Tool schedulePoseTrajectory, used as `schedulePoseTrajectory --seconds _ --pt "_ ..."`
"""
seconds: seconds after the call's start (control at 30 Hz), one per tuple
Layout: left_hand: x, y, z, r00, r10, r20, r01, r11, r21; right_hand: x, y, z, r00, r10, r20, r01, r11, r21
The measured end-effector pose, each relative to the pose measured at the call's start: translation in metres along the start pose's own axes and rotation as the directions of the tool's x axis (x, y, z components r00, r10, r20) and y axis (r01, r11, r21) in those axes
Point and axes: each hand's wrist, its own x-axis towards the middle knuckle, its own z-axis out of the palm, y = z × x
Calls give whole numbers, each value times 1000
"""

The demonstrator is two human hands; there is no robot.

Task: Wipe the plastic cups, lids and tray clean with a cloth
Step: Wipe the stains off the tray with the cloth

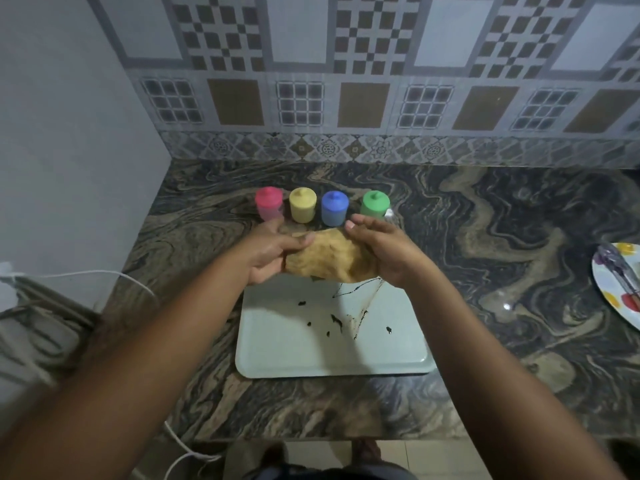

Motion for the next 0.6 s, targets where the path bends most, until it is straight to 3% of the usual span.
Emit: schedulePoseTrajectory --seconds 0.23,0.4,0.5,0.6 --pt "-1 2 5 992 77 -99 -50 966 253 -1 -10 -25 998 -61 22 63 990 -124" --pt "5 2 8 936 329 -124 -191 772 607 -6 -16 -27 984 -151 93 175 910 -375" --pt "6 1 8 885 458 -84 -195 528 826 -7 -14 -24 950 -291 113 284 659 -696" --pt "10 -5 6 848 530 -19 -228 397 889 -3 -8 -20 887 -447 112 292 356 -888"
